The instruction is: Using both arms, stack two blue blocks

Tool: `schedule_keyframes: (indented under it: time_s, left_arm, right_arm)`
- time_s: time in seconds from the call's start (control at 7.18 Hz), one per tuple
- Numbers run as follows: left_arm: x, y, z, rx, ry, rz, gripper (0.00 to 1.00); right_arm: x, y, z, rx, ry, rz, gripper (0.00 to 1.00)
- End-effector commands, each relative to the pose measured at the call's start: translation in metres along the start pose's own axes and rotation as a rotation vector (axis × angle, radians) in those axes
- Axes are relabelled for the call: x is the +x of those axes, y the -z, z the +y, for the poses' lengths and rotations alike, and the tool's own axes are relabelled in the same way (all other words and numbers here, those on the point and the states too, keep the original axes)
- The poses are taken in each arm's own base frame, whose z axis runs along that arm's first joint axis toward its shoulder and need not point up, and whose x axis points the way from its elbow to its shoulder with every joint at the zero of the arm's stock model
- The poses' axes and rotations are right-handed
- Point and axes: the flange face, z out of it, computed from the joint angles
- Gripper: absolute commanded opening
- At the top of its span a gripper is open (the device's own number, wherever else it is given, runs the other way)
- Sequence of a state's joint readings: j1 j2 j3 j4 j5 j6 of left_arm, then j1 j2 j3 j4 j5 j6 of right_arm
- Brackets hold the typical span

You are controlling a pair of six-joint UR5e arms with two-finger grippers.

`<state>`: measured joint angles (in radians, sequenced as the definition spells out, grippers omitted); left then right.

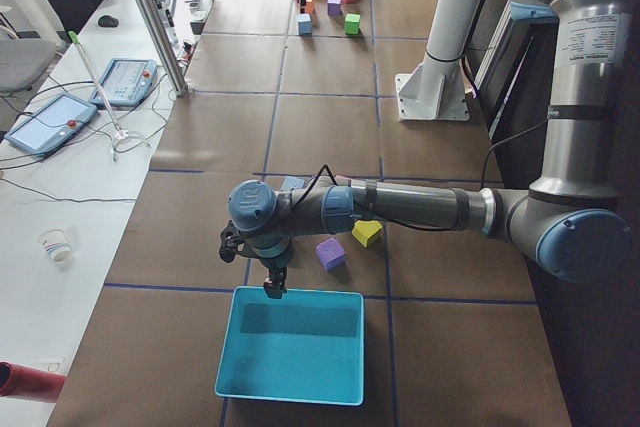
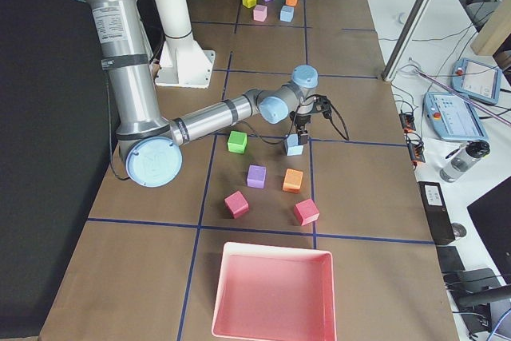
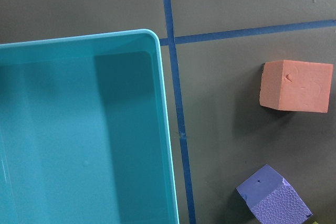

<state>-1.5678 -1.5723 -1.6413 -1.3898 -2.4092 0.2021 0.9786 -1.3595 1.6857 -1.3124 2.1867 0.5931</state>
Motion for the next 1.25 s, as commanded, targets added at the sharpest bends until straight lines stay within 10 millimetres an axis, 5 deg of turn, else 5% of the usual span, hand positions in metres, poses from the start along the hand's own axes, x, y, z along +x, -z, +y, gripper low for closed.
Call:
schedule_keyframes:
  time_s: [0.0, 0.56, 1.11]
  left_arm:
    - [0.001, 0.0, 0.0, 0.003, 0.0, 0.013, 1.0]
    - [0.002, 0.001, 0.0, 0.004, 0.0, 0.014, 1.0]
    - [0.002, 0.001, 0.0, 0.004, -0.002, 0.014, 1.0]
  right_arm:
    - [-0.007, -0.021, -0.004, -0.029, 0.007, 0.009, 1.0]
    - [0.006, -0.051, -0.004, -0.074, -0.013, 0.035, 1.0]
    - [-0.01, -0.058, -0.01, -0.089, -0.009, 0.03, 1.0]
